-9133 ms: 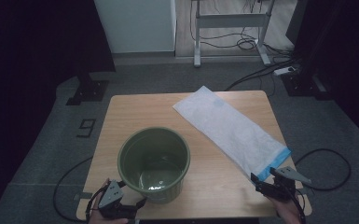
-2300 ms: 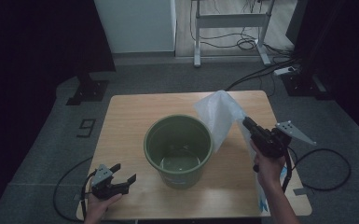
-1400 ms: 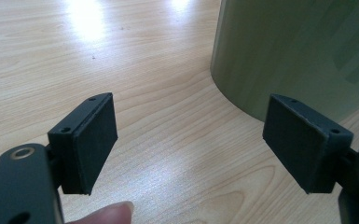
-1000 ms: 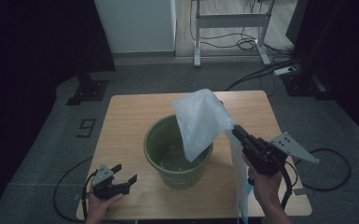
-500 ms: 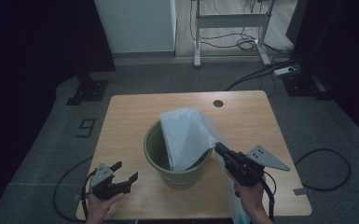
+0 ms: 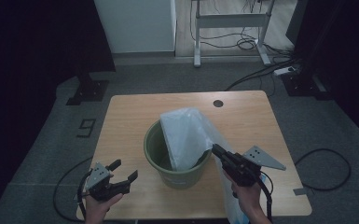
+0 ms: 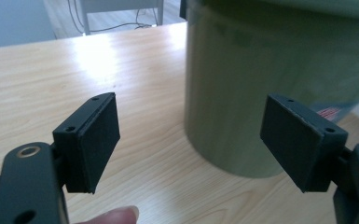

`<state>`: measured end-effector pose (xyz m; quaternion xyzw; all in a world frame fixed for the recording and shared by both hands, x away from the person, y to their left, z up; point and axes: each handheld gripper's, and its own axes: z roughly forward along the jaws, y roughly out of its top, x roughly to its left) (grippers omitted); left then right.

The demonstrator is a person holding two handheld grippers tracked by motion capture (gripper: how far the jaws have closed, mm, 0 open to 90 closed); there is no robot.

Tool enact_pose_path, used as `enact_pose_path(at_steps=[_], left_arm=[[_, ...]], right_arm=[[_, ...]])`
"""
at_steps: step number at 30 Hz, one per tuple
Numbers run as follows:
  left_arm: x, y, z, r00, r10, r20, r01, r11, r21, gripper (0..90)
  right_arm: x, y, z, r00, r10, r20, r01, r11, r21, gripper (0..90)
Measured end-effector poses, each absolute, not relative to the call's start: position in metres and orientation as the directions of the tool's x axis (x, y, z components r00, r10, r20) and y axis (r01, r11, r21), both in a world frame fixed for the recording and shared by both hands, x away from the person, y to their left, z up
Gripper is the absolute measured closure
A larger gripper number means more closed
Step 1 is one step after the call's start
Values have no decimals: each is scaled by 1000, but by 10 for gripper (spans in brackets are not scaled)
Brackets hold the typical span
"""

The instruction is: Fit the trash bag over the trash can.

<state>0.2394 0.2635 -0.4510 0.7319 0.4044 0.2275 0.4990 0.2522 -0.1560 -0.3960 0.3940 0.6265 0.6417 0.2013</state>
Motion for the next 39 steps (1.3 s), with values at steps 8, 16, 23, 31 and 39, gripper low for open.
enact_pose_path(at_steps=[8,16,23,31,39], left_arm=[[228,248,-429,604,795,-63,346,-190,919,193],[230,251,-432,601,795,-79,355,-177,918,193],[231,251,-433,600,795,-86,355,-169,919,193],[233,252,-437,595,798,-93,365,-166,916,194],[235,249,-441,597,797,-92,370,-171,913,195]], right_arm=[[253,-150,-392,-632,736,244,238,-115,964,886],[238,-146,-395,-676,706,211,240,-60,969,887],[240,-149,-394,-679,706,203,247,-41,968,864],[251,-142,-414,-703,677,219,273,-28,962,682],[216,-152,-416,-641,756,131,167,-29,985,342]])
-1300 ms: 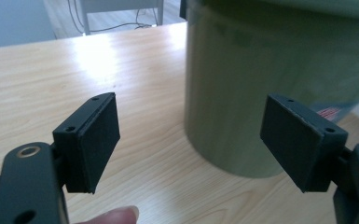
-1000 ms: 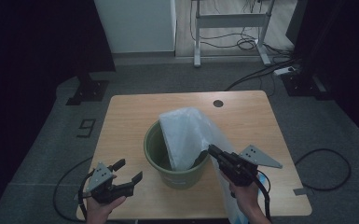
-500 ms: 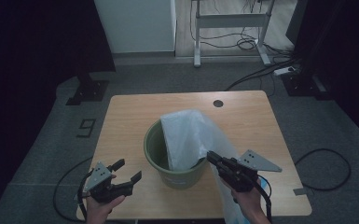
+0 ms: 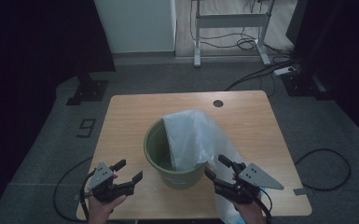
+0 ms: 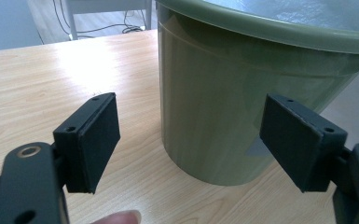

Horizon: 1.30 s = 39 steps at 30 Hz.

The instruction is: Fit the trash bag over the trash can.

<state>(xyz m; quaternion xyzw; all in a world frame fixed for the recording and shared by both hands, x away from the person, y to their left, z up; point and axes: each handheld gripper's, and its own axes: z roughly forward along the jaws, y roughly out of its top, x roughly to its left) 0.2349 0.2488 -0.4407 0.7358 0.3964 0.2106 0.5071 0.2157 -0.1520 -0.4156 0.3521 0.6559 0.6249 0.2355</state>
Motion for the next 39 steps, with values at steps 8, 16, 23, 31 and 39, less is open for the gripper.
enact_pose_path(at_steps=[8,16,23,31,39], left_arm=[[235,250,-442,595,798,-97,372,-166,913,195],[236,251,-443,591,801,-100,376,-164,912,195],[236,250,-444,592,800,-101,377,-164,912,195],[237,251,-444,591,800,-103,378,-161,912,197],[234,249,-440,595,798,-95,366,-164,916,198]], right_arm=[[199,-167,-442,-577,800,164,240,-26,970,298],[194,-162,-469,-555,815,168,307,13,952,275],[196,-157,-478,-529,837,139,327,50,944,359],[200,-164,-483,-470,877,100,333,71,940,785],[198,-181,-464,-443,896,-20,236,138,962,890]])
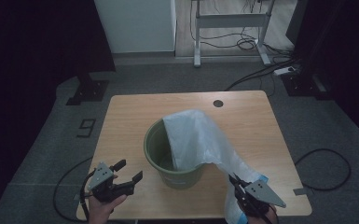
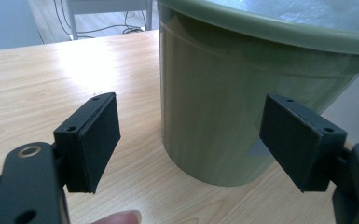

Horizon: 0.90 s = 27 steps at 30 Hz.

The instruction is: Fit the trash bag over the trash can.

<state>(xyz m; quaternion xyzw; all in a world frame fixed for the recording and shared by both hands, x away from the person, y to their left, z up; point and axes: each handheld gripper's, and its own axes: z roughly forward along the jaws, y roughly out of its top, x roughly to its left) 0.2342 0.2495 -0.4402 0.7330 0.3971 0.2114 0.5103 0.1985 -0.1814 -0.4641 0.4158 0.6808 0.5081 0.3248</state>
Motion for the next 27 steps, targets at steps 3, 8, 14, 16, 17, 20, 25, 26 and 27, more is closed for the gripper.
enact_pose_path(at_steps=[3,8,14,16,17,20,25,26,27], left_arm=[[232,248,-437,600,795,-90,356,-164,920,198],[231,245,-432,610,789,-81,342,-170,924,198],[231,241,-431,616,784,-75,338,-177,924,198],[231,240,-431,617,783,-75,338,-177,924,198],[230,240,-431,618,782,-74,336,-179,925,198],[230,239,-430,620,781,-72,332,-179,926,198],[229,239,-428,623,779,-71,328,-178,928,198],[229,239,-427,625,778,-70,327,-179,928,199],[229,238,-427,625,777,-68,325,-180,928,198]], right_arm=[[198,-189,-448,-439,897,-59,181,152,972,891],[201,-201,-414,-431,896,-104,84,154,984,891],[207,-201,-375,-466,873,-147,-14,159,987,891],[213,-196,-365,-485,861,-151,-26,159,987,890],[215,-194,-362,-490,858,-152,-28,158,987,891],[224,-182,-353,-524,838,-151,-35,156,987,890],[235,-157,-351,-581,798,-158,-16,183,983,890],[238,-153,-353,-591,791,-157,-9,188,982,890],[239,-150,-355,-598,786,-156,-2,193,981,891]])
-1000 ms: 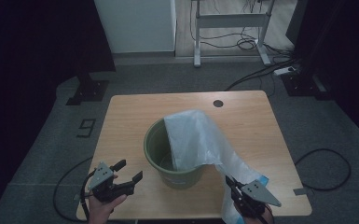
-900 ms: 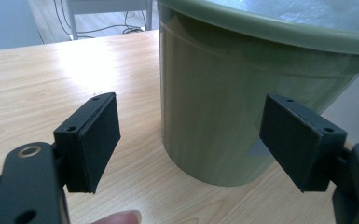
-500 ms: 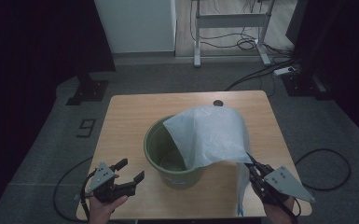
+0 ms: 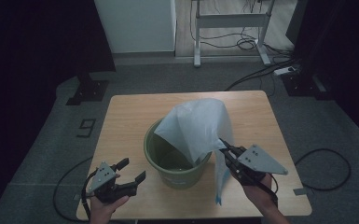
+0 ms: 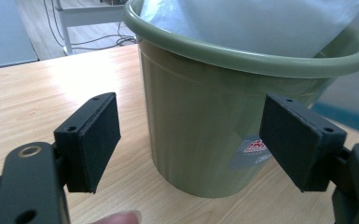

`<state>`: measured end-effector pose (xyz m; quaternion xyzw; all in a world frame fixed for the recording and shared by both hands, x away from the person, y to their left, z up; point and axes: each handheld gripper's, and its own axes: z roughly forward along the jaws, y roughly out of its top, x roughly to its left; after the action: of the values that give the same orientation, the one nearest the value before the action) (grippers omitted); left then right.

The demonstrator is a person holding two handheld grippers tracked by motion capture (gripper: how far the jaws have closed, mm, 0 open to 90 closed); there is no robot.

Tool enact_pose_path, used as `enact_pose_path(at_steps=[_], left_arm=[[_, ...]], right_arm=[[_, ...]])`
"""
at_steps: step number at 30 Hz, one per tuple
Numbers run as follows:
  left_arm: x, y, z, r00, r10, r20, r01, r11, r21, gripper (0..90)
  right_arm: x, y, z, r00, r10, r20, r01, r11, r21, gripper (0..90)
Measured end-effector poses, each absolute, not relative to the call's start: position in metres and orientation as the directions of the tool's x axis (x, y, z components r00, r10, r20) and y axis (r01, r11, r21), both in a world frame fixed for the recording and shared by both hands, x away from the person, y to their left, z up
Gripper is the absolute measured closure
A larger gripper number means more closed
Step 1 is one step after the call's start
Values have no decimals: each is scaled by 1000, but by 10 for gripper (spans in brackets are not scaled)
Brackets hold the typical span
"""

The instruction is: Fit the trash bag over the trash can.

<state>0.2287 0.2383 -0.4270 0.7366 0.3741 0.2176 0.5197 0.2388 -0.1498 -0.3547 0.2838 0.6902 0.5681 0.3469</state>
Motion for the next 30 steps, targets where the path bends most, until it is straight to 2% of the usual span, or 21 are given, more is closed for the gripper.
enact_pose_path(at_steps=[5,10,22,30], left_arm=[[228,236,-426,631,773,-63,319,-184,930,200],[226,228,-421,645,763,-52,307,-196,932,204],[220,199,-398,656,754,-34,295,-215,931,216],[227,174,-388,623,780,-54,330,-200,923,223]], right_arm=[[236,-145,-363,-631,761,-149,9,199,980,890],[233,-156,-364,-626,770,-126,15,173,985,890],[242,-159,-352,-651,758,-52,51,112,992,890],[251,-151,-342,-669,743,-17,80,94,992,890]])
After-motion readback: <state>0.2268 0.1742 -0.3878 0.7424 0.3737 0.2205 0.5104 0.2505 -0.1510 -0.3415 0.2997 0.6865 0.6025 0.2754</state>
